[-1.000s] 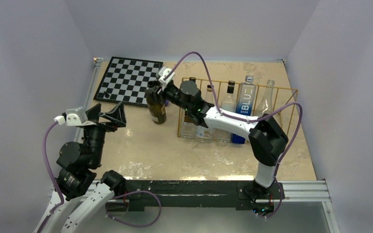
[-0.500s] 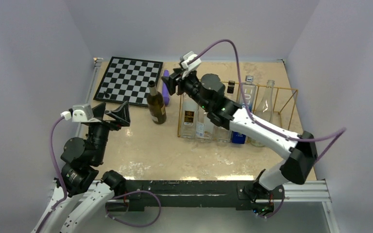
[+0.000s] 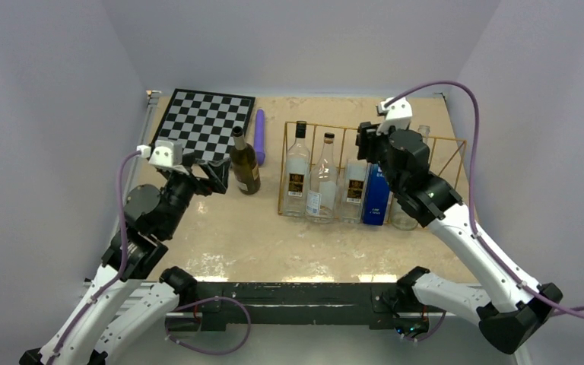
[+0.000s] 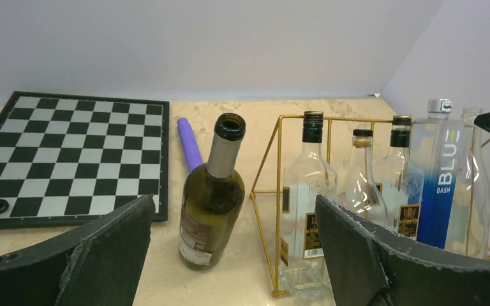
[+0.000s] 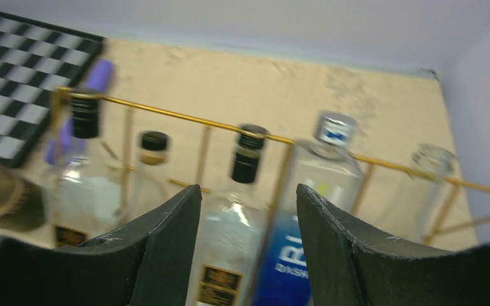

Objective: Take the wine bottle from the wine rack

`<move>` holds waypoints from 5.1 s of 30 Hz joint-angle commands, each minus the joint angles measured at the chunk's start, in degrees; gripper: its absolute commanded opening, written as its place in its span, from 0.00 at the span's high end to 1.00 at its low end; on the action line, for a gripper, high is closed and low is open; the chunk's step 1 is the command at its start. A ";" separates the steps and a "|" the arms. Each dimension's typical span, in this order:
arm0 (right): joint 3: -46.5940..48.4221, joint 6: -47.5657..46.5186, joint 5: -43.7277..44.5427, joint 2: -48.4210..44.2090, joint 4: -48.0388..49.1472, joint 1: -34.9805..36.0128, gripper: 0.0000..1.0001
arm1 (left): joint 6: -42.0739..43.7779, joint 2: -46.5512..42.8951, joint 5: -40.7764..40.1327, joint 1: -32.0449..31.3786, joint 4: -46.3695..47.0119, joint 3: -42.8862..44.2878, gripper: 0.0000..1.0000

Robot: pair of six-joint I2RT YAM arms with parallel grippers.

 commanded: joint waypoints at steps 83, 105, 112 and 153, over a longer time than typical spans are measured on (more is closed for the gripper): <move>8.21 -6.33 1.22 -9.22 -19.93 -29.09 1.00 | -1.48 3.48 4.50 -0.07 -3.54 5.56 0.01; 9.04 -0.35 -33.05 -16.67 -12.77 -11.44 1.00 | -0.62 -1.14 -0.75 -0.10 -2.37 3.63 0.01; 12.64 0.76 -30.88 -12.99 -13.56 -4.90 1.00 | -0.42 -2.43 -3.12 -0.04 -2.23 3.10 0.01; 28.42 -9.56 -39.88 34.29 24.26 23.16 1.00 | -1.11 -13.60 -20.14 0.33 -0.33 -0.83 0.02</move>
